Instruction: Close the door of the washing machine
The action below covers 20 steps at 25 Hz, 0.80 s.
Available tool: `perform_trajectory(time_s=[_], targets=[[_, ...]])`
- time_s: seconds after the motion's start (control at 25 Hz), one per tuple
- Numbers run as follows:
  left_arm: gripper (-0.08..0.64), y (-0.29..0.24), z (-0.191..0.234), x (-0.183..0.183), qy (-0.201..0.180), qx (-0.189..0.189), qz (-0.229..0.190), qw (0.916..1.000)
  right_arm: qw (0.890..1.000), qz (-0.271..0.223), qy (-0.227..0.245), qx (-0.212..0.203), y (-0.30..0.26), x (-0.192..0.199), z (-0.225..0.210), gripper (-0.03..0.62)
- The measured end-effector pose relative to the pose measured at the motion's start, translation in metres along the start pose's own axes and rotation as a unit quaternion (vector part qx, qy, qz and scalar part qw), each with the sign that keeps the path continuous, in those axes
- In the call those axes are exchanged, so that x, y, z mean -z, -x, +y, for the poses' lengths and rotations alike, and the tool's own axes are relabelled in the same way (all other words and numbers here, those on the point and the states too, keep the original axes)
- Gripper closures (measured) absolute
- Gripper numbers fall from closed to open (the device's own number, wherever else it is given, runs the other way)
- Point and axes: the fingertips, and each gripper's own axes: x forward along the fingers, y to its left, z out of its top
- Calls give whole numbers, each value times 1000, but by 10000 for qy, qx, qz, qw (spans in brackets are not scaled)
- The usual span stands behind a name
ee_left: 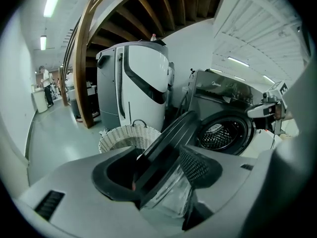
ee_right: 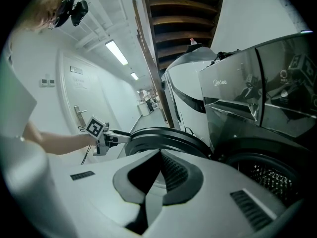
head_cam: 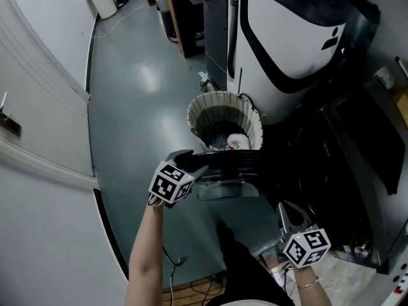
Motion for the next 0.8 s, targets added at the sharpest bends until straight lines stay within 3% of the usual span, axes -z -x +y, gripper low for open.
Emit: perform_trajectory(time_s=[0.32, 0.8], targets=[[270, 12, -26, 21, -270, -143, 340, 9990, 10000, -9, -89, 3, 24, 15, 4, 584], [287, 50, -108, 59, 192, -627, 296, 9974, 9998, -215, -62, -2, 115, 52, 10, 584]])
